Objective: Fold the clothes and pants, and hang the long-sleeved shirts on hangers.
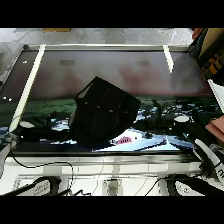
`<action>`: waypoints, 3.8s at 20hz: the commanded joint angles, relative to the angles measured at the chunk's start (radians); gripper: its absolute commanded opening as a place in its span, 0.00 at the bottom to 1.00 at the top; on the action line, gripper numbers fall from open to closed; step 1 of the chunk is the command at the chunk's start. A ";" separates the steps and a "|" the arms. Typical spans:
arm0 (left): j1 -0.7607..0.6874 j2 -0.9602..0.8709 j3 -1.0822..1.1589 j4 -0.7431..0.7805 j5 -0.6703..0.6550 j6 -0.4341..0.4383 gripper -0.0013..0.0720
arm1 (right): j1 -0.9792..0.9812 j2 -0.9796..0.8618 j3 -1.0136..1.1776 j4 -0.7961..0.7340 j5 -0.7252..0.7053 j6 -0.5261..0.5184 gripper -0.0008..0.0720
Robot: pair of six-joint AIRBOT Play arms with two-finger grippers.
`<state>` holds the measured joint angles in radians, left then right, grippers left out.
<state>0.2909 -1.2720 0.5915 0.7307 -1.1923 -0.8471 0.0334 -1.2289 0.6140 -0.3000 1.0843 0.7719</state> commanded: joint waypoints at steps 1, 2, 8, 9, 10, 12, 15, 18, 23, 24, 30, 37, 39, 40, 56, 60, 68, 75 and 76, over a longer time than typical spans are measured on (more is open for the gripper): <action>0.011 0.142 0.174 0.017 -0.019 0.014 0.04 | 0.001 0.067 0.161 -0.117 0.077 0.063 0.06; 0.021 0.205 0.240 0.015 -0.019 0.013 0.04 | 0.001 0.103 0.209 -0.129 0.079 0.088 0.06; 0.029 0.652 0.571 0.016 0.242 0.014 0.05 | 0.005 0.356 0.479 0.014 0.085 0.228 0.06; 0.029 0.725 0.579 0.016 0.336 0.014 0.05 | 0.014 0.401 0.515 0.035 0.082 0.266 0.06; 0.029 0.799 0.579 0.016 0.410 0.014 0.05 | 0.032 0.441 0.544 0.041 0.073 0.322 0.06; 0.029 0.906 0.579 0.028 0.431 0.013 0.05 | 0.085 0.523 0.567 0.037 0.013 0.433 0.06; 0.029 0.955 0.579 0.087 0.372 -0.072 0.04 | 0.143 0.589 0.567 -0.051 -0.132 0.530 0.06; 0.028 0.856 0.563 0.117 0.280 -0.154 0.04 | 0.154 0.549 0.556 -0.296 -0.242 0.654 0.06; -0.061 0.447 0.465 0.017 0.155 -0.145 0.04 | 0.154 0.299 0.448 -0.391 -0.341 0.754 0.06; -0.115 0.341 0.463 0.030 0.184 -0.097 0.04 | 0.154 0.233 0.435 -0.397 -0.374 0.754 0.06; -0.310 0.010 0.468 0.062 0.371 -0.137 0.04 | 0.146 -0.087 0.428 -0.415 -0.559 0.754 0.06; -0.354 0.018 0.454 0.062 -0.098 -0.407 0.04 | 0.011 -0.110 0.431 -0.634 -0.428 0.754 0.06; -0.414 0.017 0.440 0.061 -0.153 -0.410 0.04 | -0.024 -0.110 0.431 -0.707 -0.360 0.754 0.06; -0.450 0.017 0.429 0.062 -0.156 -0.410 0.04 | -0.035 -0.110 0.431 -0.741 -0.320 0.754 0.06; -0.536 0.018 0.346 0.250 0.090 -0.537 1.00 | -0.109 -0.193 0.562 -0.982 -0.168 0.750 0.95; -0.499 0.018 0.346 0.250 0.090 -0.537 1.00 | -0.160 -0.401 0.790 -0.774 0.135 0.519 0.95; -0.495 0.018 0.346 0.250 0.172 -0.537 1.00 | -0.126 -0.587 0.848 -0.695 0.115 0.404 0.95; -0.495 0.018 0.346 0.251 0.187 -0.537 1.00 | -0.126 -0.673 0.855 -0.597 0.060 0.495 0.95; -0.495 0.017 0.346 0.251 0.191 -0.537 1.00 | -0.123 -0.692 0.855 -0.563 0.107 0.495 0.95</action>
<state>-0.2050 -1.2545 0.9382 0.9806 -1.0126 -1.3842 -0.0933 -1.8778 1.4677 -0.9249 1.1416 1.2434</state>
